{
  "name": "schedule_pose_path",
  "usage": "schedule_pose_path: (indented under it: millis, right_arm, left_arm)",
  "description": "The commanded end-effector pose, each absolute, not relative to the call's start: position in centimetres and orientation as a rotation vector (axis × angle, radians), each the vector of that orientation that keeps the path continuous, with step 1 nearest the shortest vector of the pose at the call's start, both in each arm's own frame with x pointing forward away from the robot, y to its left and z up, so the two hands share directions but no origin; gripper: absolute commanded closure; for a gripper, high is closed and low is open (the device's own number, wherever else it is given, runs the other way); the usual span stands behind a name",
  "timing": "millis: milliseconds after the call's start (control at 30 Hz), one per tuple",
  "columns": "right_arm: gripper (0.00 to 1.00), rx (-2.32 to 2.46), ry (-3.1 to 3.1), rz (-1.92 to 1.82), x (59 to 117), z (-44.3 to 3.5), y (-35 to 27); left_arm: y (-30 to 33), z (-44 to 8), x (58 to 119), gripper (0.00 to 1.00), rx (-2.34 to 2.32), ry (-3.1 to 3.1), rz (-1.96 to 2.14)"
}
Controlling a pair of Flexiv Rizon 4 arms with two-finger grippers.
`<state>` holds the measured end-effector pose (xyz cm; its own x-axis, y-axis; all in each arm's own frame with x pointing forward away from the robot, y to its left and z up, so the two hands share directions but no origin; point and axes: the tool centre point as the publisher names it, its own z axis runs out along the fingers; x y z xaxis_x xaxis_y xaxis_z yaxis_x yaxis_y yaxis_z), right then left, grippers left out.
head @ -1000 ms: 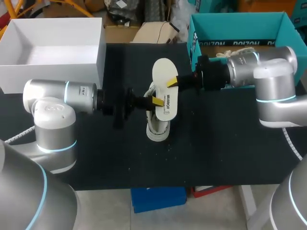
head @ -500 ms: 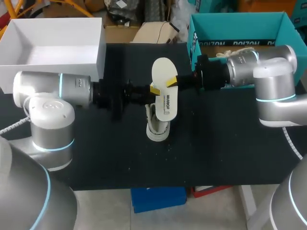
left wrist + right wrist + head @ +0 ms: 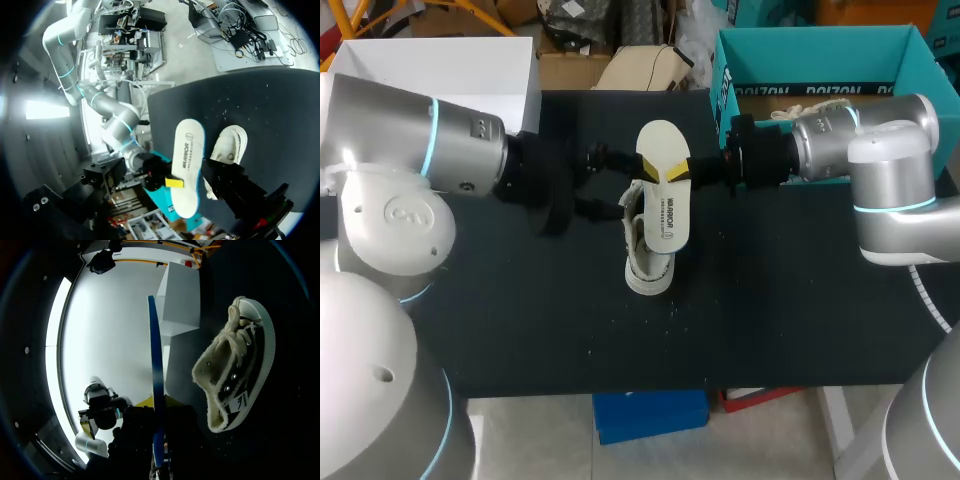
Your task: Take the shoe out of the shoebox, open the shoe tongue, remove and reinsert the insole, then place the shoe into the shoebox
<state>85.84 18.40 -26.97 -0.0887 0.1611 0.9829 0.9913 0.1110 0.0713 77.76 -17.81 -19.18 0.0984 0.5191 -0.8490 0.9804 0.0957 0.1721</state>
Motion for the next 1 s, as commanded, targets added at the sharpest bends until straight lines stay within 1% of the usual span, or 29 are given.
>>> schedule_pose_path:
  millis: [33,400,567,700,1000]
  right_arm:
    - [1.0,-1.214,-1.441,-1.103,85.8,-26.9,18.5]
    - [1.0,-1.214,-1.441,-1.103,85.8,-26.9,18.5]
    - [1.0,-1.214,-1.441,-1.103,85.8,-26.9,18.5]
    - [1.0,-1.214,-1.441,-1.103,85.8,-26.9,18.5]
    - [1.0,-1.214,-1.441,-1.103,85.8,-26.9,18.5]
  left_arm:
    - [-18.2,-18.7,78.1,0.0,1.79,1.872,-0.37]
    - [-18.2,-18.7,78.1,0.0,1.79,1.872,-0.37]
    - [-20.0,-19.0,78.9,0.0,1.876,1.907,-0.296]
    - [-21.2,-19.6,79.2,0.0,1.968,1.984,-0.15]
    - [-22.0,-20.6,79.3,0.0,2.029,2.1,-0.032]
